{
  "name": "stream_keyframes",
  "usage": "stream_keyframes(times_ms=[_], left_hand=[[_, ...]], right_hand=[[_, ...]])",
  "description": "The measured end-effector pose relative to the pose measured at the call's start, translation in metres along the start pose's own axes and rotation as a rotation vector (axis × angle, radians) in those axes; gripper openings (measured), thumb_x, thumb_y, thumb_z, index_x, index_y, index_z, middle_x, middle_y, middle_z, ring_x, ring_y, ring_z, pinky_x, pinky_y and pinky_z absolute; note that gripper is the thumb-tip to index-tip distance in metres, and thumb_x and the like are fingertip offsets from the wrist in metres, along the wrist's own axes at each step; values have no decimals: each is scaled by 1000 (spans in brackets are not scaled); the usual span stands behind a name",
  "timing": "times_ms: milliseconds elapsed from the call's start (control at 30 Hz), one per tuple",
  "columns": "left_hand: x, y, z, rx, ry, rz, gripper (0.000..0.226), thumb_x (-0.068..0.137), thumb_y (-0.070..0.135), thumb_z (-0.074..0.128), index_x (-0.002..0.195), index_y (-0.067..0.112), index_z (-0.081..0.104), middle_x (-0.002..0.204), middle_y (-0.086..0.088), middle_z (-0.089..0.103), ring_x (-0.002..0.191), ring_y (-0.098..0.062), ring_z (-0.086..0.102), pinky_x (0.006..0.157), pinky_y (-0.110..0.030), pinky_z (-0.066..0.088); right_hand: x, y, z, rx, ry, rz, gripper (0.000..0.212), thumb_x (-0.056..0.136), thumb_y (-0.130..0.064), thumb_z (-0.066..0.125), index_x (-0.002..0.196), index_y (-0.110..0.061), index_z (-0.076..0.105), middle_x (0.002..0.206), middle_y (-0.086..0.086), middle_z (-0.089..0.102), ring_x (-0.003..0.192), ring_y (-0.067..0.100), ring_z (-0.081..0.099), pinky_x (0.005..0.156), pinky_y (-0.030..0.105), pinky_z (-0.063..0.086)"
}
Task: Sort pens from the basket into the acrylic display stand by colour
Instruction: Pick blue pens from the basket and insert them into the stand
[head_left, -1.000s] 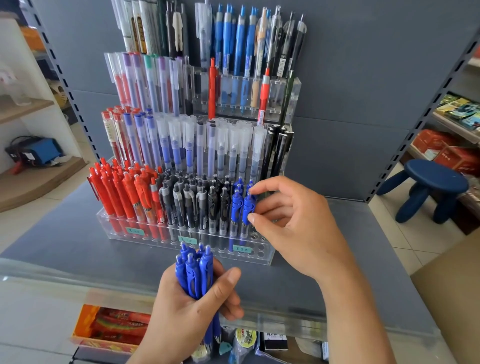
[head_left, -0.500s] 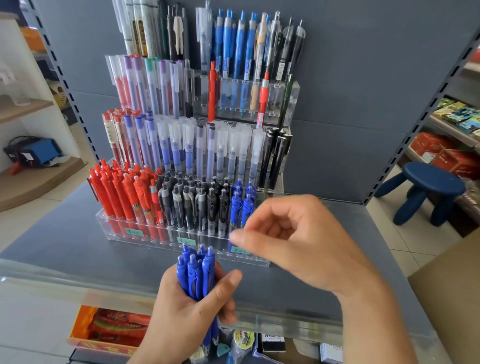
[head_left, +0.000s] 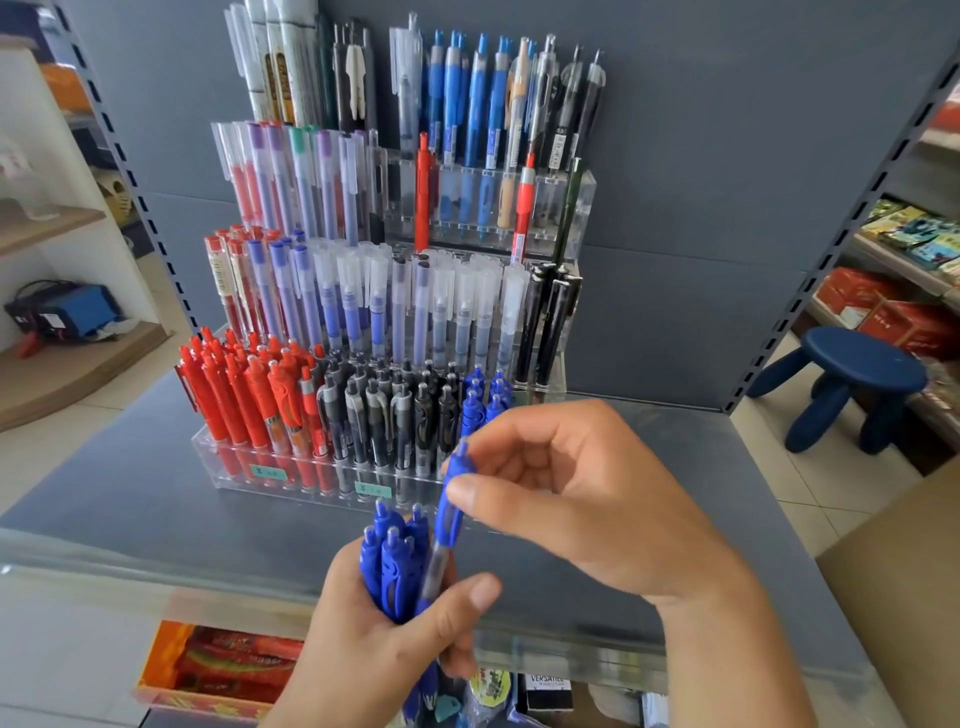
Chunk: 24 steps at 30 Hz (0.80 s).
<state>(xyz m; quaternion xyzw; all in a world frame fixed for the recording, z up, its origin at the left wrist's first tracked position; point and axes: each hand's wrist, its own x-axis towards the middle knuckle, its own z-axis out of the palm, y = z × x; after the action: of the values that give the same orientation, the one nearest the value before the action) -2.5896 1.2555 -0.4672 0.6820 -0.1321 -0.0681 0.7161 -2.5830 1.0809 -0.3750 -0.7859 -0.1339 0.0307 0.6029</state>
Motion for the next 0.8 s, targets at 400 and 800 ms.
stream_keyframes(times_ms=[400, 800], left_hand=[[3, -2, 4, 58, 59, -5, 58, 62, 51, 79, 49, 0, 57, 42, -19, 57, 35, -26, 54, 45, -28, 47], [3, -7, 5, 12, 69, -37, 60, 60, 49, 84, 68, -2, 53, 47, -24, 56, 35, -29, 54, 42, -32, 46]], right_hand=[[6, 12, 1, -72, 31, 90, 43, 78, -15, 88, 114, -22, 66, 86, 0, 76, 73, 9, 70, 75, 26, 55], [6, 13, -11, 246, 238, -104, 20, 80, -18, 81, 98, -12, 77, 82, 8, 76, 71, 17, 72, 65, 23, 54]])
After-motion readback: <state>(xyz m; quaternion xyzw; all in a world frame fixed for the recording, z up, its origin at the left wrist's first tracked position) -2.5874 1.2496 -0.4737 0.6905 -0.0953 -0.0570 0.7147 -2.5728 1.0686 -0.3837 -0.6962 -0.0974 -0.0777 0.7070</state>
